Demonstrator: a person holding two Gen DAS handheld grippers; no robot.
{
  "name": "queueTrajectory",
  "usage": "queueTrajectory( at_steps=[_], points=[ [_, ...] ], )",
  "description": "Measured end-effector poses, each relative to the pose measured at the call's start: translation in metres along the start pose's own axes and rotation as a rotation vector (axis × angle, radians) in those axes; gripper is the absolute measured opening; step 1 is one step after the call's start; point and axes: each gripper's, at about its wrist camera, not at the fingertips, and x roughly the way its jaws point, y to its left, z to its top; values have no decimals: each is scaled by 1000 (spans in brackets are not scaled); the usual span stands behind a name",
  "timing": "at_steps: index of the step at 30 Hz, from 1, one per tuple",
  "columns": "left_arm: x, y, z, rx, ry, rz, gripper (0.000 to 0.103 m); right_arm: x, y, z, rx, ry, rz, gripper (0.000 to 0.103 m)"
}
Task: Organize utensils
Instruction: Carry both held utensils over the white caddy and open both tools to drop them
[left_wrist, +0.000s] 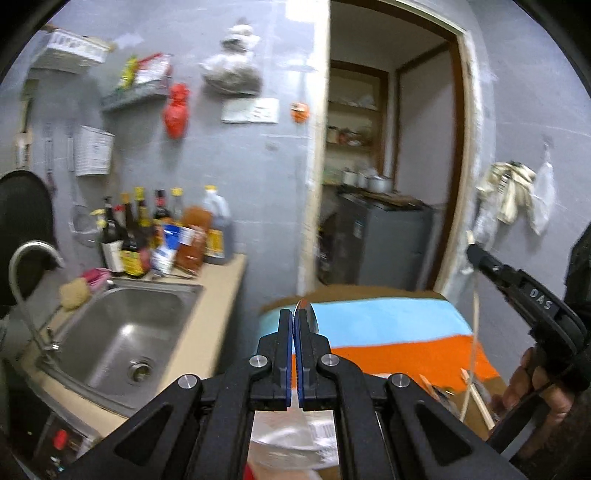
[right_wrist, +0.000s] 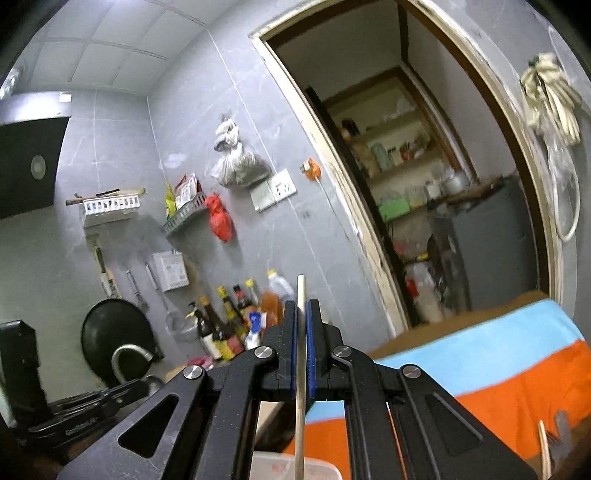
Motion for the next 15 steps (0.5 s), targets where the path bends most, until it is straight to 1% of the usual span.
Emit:
queueTrajectory(
  at_steps=[4, 10, 15],
  points=[
    [12, 21, 1, 6, -28, 76, 2, 23, 15, -12, -20, -36, -43, 4],
    [38, 29, -12, 38, -42, 136, 2, 47, 11, -35, 3, -37, -112, 4],
    [60, 24, -28, 48, -22, 139, 2, 52, 3, -53, 4, -30, -157, 4]
  ],
)
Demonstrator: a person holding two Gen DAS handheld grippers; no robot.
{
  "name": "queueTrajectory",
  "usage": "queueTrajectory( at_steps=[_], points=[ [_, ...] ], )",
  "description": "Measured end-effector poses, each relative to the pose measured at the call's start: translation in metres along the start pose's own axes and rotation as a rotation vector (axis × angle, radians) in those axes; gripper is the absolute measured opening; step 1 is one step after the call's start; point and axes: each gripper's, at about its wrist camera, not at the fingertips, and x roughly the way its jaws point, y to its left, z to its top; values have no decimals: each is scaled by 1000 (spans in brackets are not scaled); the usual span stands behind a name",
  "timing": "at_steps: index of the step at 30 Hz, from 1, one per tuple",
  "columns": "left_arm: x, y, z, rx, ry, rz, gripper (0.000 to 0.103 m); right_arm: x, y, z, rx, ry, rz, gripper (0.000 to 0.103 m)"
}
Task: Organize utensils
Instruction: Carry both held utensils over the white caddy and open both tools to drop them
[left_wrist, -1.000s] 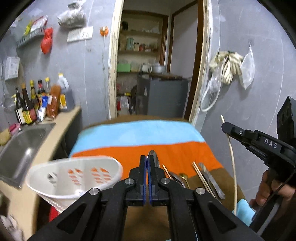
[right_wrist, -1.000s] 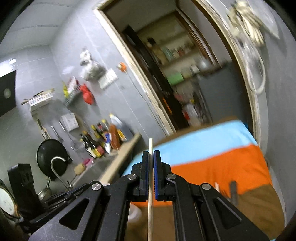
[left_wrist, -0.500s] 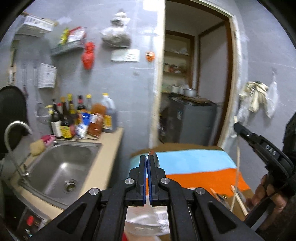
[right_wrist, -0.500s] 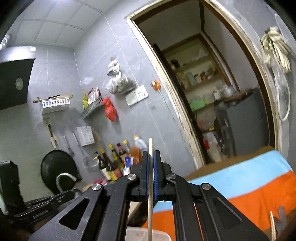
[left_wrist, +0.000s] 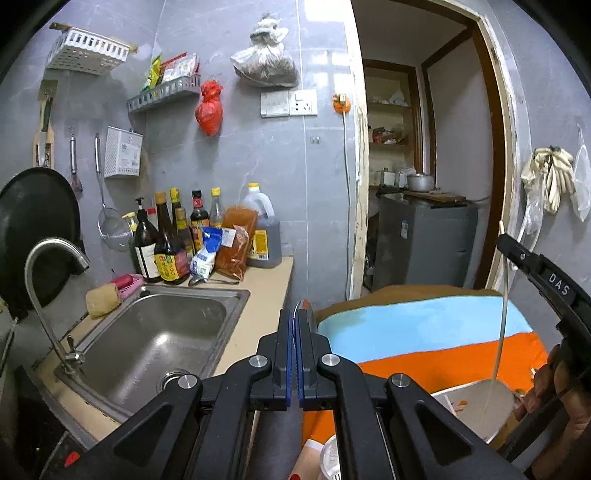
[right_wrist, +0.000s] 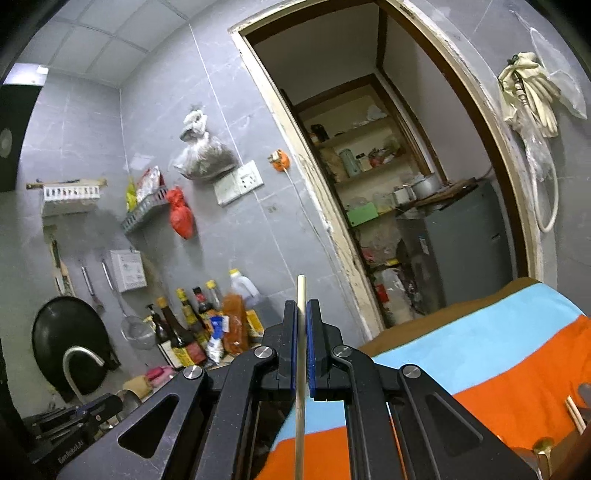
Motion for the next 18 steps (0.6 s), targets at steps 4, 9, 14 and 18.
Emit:
queueTrajectory(
  at_steps=[4, 9, 14, 18],
  points=[
    [7, -8, -10, 20, 17, -10, 2, 2, -4, -8, -3, 11, -10, 4],
    [11, -14, -19, 30, 40, -26, 3, -1, -7, -16, -20, 28, -9, 4],
    [10, -20, -22, 48, 57, -45, 3, -6, -10, -21, -31, 62, 1, 4],
    [8, -16, -20, 6, 81, -95, 3, -10, -16, -21, -21, 111, 7, 16]
  ],
)
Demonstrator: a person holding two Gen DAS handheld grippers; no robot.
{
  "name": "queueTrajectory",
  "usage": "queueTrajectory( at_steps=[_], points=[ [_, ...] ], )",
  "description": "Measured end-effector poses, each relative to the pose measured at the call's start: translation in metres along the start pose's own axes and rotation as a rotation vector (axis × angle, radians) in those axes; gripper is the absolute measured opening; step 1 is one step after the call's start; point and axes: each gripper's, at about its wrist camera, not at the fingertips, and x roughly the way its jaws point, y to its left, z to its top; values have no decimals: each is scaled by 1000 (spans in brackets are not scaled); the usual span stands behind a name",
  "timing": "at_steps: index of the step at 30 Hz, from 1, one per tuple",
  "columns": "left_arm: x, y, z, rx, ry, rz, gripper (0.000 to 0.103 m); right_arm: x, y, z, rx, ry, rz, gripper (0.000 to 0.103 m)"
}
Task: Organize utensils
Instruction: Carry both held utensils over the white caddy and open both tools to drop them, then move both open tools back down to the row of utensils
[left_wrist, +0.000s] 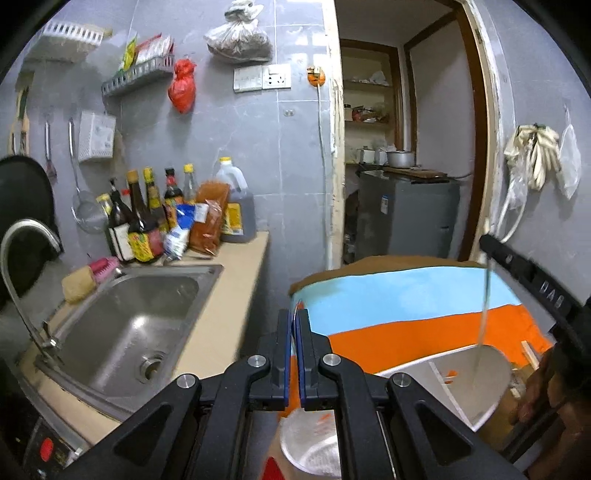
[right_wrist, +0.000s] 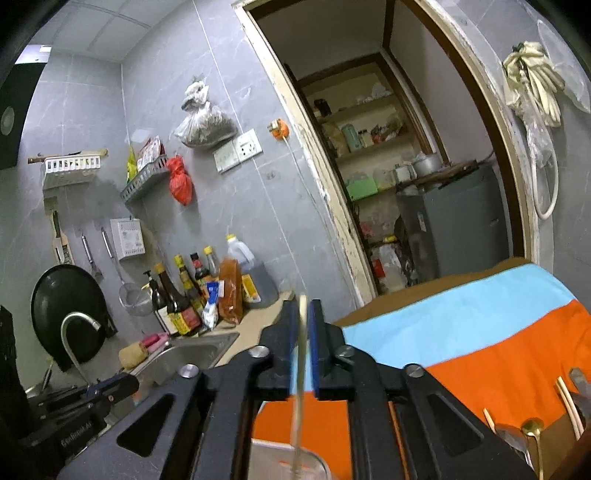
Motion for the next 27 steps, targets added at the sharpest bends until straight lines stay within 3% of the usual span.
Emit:
queueTrajectory(
  at_steps=[1, 2, 4, 6, 8, 10, 17, 19, 22, 27],
  points=[
    [-1, 1, 0, -13, 5, -12, 6, -3, -3, 0, 6, 8, 1, 28],
    [-2, 2, 0, -26, 12, -23, 9, -5, -4, -1, 9, 9, 1, 32],
    [-3, 4, 0, -63, 30, -48, 26, -13, -8, 0, 18, 16, 5, 35],
    [-5, 7, 0, -107, 33, -68, 36, -19, -11, 1, 17, 26, 2, 35],
    [-9, 8, 0, -140, 38, -80, 40, -28, -15, 6, 14, 26, -4, 43],
    [-12, 5, 3, -146, 40, -90, 45, -39, -19, 12, 5, 18, -14, 56],
    [-37, -22, 18, -164, -27, -150, 72, -86, -40, 47, -67, -16, -85, 81],
    [-44, -33, 21, -162, -54, -163, 84, -100, -47, 57, -100, -17, -120, 93],
    [-54, -52, 23, -145, -93, -179, 98, -117, -59, 69, -137, -7, -177, 100],
    [-65, -90, 21, -96, -124, -209, 100, -141, -80, 81, -207, 11, -255, 101]
  ],
)
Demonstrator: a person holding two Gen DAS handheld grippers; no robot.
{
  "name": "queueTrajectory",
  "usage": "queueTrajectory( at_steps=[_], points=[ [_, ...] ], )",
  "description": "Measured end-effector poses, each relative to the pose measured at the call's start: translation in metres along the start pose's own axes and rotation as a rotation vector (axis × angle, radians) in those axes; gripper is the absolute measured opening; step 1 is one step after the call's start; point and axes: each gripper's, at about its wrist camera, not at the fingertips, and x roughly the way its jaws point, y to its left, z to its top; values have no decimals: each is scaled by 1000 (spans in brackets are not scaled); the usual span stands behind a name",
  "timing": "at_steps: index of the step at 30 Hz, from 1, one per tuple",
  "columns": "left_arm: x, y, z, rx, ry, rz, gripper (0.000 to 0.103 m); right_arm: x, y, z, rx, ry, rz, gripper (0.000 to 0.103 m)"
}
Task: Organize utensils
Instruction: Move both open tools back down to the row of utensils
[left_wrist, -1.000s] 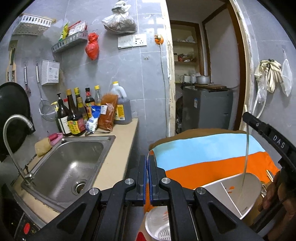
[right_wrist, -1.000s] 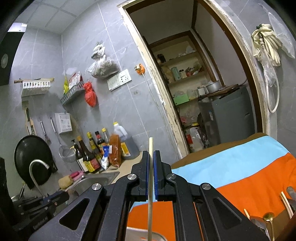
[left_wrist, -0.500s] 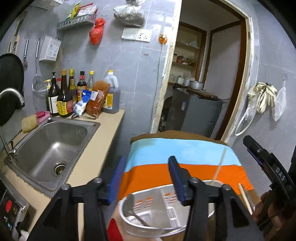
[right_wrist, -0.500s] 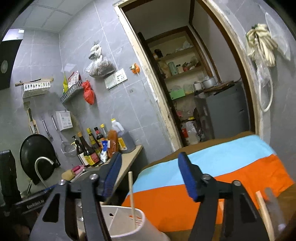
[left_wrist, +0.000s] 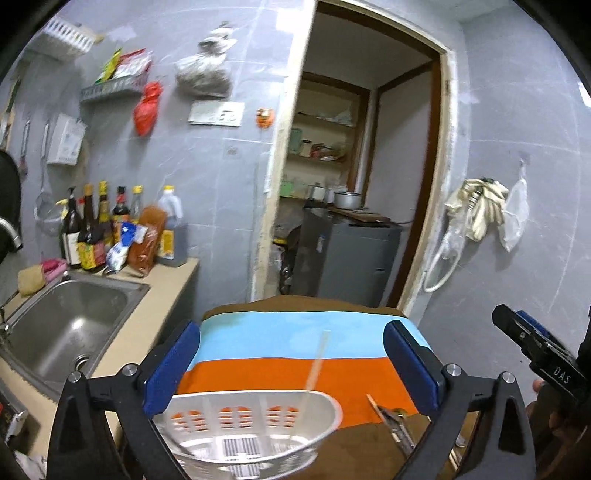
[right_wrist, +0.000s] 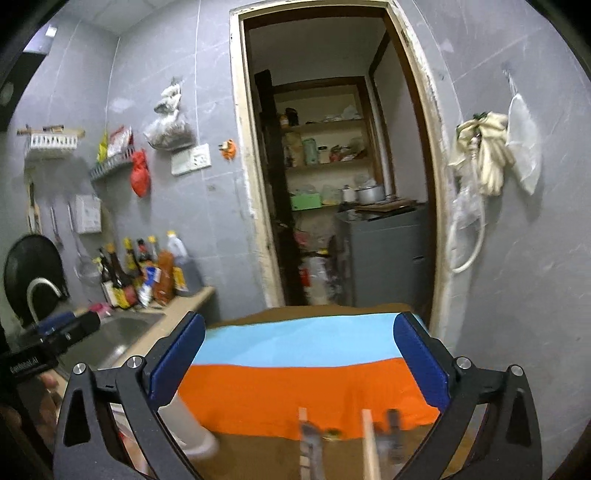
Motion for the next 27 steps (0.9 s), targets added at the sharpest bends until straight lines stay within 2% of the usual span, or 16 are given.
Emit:
queueTrajectory(
  at_steps=[6, 12, 22, 27],
  points=[
    [0, -49, -11, 60, -19, -27, 100, -20, -37, 1, -59, 5, -51, 101],
    [8, -87, -24, 95, 2, -45, 100, -25, -78, -7, -53, 49, -72, 101],
    [42, -132, -59, 123, 87, -33, 100, 3, -136, -36, -32, 138, -73, 101],
    [69, -142, -81, 118, 169, 0, 100, 27, -156, -58, -15, 212, -45, 101]
  ],
)
